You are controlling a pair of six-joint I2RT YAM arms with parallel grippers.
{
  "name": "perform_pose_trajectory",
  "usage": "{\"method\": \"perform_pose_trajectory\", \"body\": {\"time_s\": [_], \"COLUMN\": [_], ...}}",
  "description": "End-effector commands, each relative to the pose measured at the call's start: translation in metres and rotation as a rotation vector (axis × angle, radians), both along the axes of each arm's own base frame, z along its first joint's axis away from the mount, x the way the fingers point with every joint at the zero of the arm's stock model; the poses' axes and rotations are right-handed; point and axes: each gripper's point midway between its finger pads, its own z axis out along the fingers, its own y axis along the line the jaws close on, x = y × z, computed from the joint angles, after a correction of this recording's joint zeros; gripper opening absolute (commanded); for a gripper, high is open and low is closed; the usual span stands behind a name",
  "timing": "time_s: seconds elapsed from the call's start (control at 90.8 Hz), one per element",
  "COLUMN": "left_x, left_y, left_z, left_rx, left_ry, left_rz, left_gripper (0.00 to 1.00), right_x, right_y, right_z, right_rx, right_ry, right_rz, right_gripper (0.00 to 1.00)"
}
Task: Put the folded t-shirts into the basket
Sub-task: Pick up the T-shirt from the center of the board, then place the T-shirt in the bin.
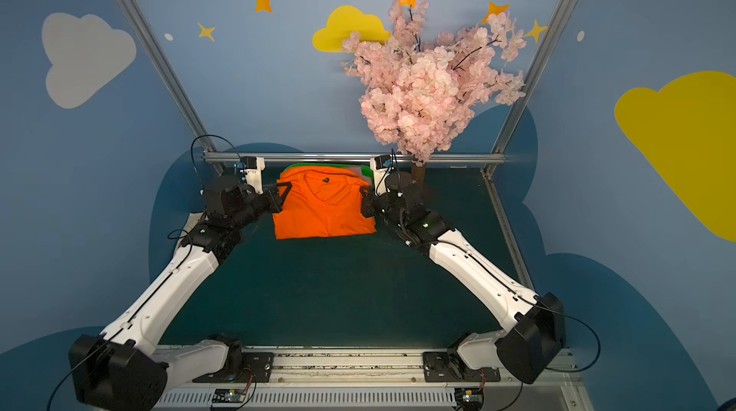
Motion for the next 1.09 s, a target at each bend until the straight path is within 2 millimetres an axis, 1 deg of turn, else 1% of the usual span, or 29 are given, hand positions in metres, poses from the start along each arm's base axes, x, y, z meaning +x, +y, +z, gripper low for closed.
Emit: {"method": "perform_pose_trajectory", "body": {"time_s": [0.0,0.044,0.099,0.154,0.275,0.341,0.408,0.441,0.496,0.562,0.683,0.881,1.079], "left_x": [0.022,0.033,0.047,0.058,0.090,0.106,0.119,0.128,0.138,0.149,0.160,0.165,0.172], "left_y": [0.013,0.019,0.027,0.029,0.036,0.036,0.034,0.034,0.033,0.031,0.026,0.026,0.026], "left_z": [0.010,0.010,0.007,0.005,-0.011,-0.021,-0.027,-0.034,-0.039,-0.050,-0.062,-0.078,-0.109], "left_rx": [0.028,0.037,0.039,0.028,0.031,0.033,0.033,0.033,0.032,0.033,0.030,0.053,0.088], "left_ry": [-0.024,-0.026,-0.016,-0.009,0.023,0.049,0.059,0.073,0.081,0.107,0.133,0.168,0.227], "left_rz": [0.020,0.034,0.054,0.037,0.036,0.031,0.020,0.016,0.009,-0.004,-0.031,-0.040,-0.050], "left_gripper": [0.03,0.03,0.03,0.03,0.02,0.02,0.02,0.02,0.03,0.03,0.02,0.02,0.03], "right_x": [0.032,0.043,0.057,0.069,0.090,0.101,0.110,0.113,0.118,0.122,0.124,0.125,0.131], "right_y": [0.000,0.004,0.009,0.014,0.023,0.029,0.034,0.036,0.040,0.043,0.048,0.048,0.046], "right_z": [0.031,0.030,0.032,0.031,0.027,0.016,0.009,0.005,-0.002,-0.011,-0.027,-0.053,-0.082], "right_rx": [0.002,-0.006,-0.006,-0.009,-0.024,-0.044,-0.055,-0.060,-0.067,-0.071,-0.081,-0.124,-0.151], "right_ry": [-0.103,-0.099,-0.102,-0.100,-0.091,-0.074,-0.064,-0.059,-0.047,-0.029,0.007,0.054,0.111], "right_rz": [-0.052,-0.058,-0.062,-0.065,-0.069,-0.072,-0.076,-0.077,-0.077,-0.077,-0.073,-0.102,-0.121], "right_gripper": [0.00,0.00,0.00,0.00,0.00,0.00,0.00,0.00,0.00,0.00,0.00,0.00,0.00]}}
